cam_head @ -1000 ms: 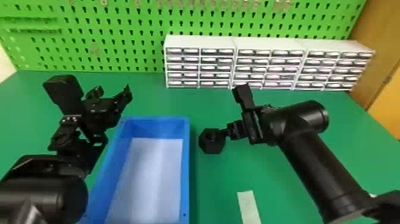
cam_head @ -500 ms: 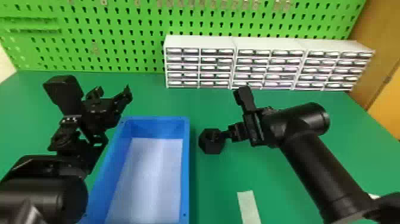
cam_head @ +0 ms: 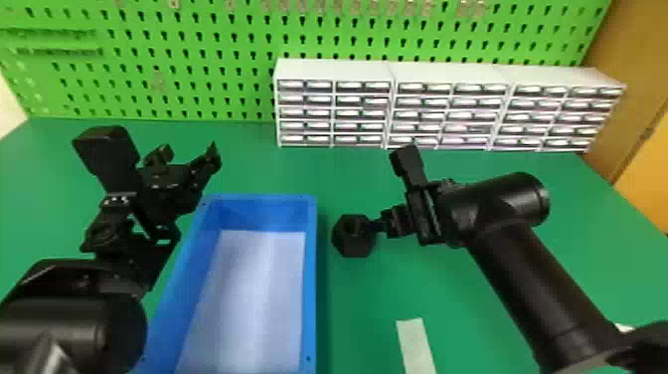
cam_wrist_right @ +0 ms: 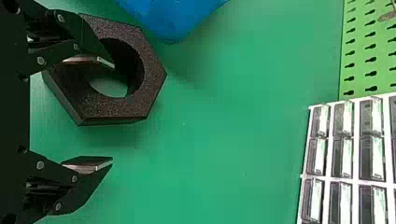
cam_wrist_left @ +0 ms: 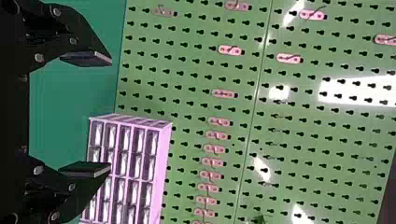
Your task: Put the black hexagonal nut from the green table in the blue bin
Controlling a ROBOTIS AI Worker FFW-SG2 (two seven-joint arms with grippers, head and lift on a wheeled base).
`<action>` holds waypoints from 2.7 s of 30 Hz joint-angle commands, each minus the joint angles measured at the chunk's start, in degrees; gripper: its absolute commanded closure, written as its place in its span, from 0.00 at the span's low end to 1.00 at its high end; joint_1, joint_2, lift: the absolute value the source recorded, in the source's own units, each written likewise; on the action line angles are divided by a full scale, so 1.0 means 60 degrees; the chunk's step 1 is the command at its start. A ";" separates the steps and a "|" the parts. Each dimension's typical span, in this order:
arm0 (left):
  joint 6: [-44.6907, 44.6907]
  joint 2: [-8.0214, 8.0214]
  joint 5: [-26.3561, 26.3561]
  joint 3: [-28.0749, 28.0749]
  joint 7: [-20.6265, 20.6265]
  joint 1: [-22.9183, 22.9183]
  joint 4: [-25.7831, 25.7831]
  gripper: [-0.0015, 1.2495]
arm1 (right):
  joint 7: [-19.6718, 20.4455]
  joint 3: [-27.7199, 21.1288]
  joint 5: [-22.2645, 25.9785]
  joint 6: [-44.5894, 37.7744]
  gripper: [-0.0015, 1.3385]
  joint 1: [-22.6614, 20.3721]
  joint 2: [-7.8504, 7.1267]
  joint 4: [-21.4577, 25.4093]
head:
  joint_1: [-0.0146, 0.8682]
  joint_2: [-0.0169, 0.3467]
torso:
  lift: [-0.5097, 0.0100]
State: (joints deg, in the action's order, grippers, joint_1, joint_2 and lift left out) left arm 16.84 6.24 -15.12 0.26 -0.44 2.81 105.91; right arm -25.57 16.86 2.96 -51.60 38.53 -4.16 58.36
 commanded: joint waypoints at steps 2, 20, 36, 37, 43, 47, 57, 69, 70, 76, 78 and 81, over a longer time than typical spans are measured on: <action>0.0006 0.0000 0.0000 0.0000 0.0000 0.0000 0.0000 0.36 | -0.0001 0.0003 -0.0010 0.0015 0.40 0.0009 0.0004 -0.0015 | 0.80 0.07 | 0.79; 0.0006 0.0000 0.0000 -0.0015 0.0000 0.0000 0.0000 0.36 | -0.0001 0.0091 -0.0010 0.0118 0.40 0.0126 -0.0040 -0.0015 | 0.80 0.07 | 0.79; 0.0006 0.0000 -0.0015 0.0000 0.0000 0.0059 0.0000 0.36 | 0.0043 0.0208 -0.0127 0.0587 0.40 0.0199 -0.0025 -0.0337 | 0.80 0.07 | 0.79; 0.0006 0.0000 -0.0015 0.0015 0.0000 0.0059 0.0000 0.36 | 0.0043 0.0222 -0.0127 0.0616 0.40 0.0199 -0.0025 -0.0352 | 0.80 0.07 | 0.79; 0.0006 0.0000 -0.0015 0.0000 0.0000 0.0059 0.0000 0.36 | 0.0043 0.0266 -0.0068 0.0792 0.40 0.0199 -0.0010 -0.0513 | 0.80 0.07 | 0.79; 0.0006 0.0000 -0.0015 0.0000 0.0000 0.0073 0.0000 0.36 | 0.0058 0.0281 -0.0024 0.0953 0.40 0.0199 -0.0010 -0.0630 | 0.80 0.07 | 0.79; 0.0006 0.0000 -0.0029 0.0015 0.0000 0.0073 0.0000 0.36 | 0.0058 0.0325 0.0034 0.1085 0.40 0.0140 -0.0010 -0.0718 | 0.80 0.07 | 0.79; -0.0009 0.0000 -0.0029 0.0000 0.0000 0.0073 0.0000 0.36 | 0.0058 0.0369 0.0049 0.1085 0.40 0.0053 -0.0010 -0.0748 | 0.80 0.07 | 0.79; 0.0006 0.0000 -0.0044 0.0000 0.0000 0.0073 0.0000 0.36 | 0.0058 0.0369 0.0049 0.1085 0.40 0.0038 -0.0010 -0.0762 | 0.80 0.07 | 0.79; 0.0006 0.0000 -0.0059 0.0000 0.0000 0.0073 0.0000 0.36 | 0.0058 0.0369 0.0049 0.1055 0.40 -0.0065 -0.0025 -0.0762 | 0.80 0.07 | 0.79; 0.0006 0.0000 -0.0059 -0.0015 0.0000 0.0059 0.0000 0.36 | 0.0058 0.0383 0.0064 0.1026 0.40 -0.0094 -0.0025 -0.0762 | 0.80 0.07 | 0.79; 0.0006 0.0000 -0.0073 -0.0029 0.0000 0.0029 0.0000 0.36 | 0.0058 0.0369 0.0122 0.0953 0.40 -0.0123 -0.0040 -0.0748 | 0.80 0.07 | 0.79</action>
State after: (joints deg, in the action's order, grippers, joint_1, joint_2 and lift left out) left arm 16.87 6.24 -15.48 0.21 -0.44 3.17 105.91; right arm -25.22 19.08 3.31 -45.39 38.08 -4.30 53.79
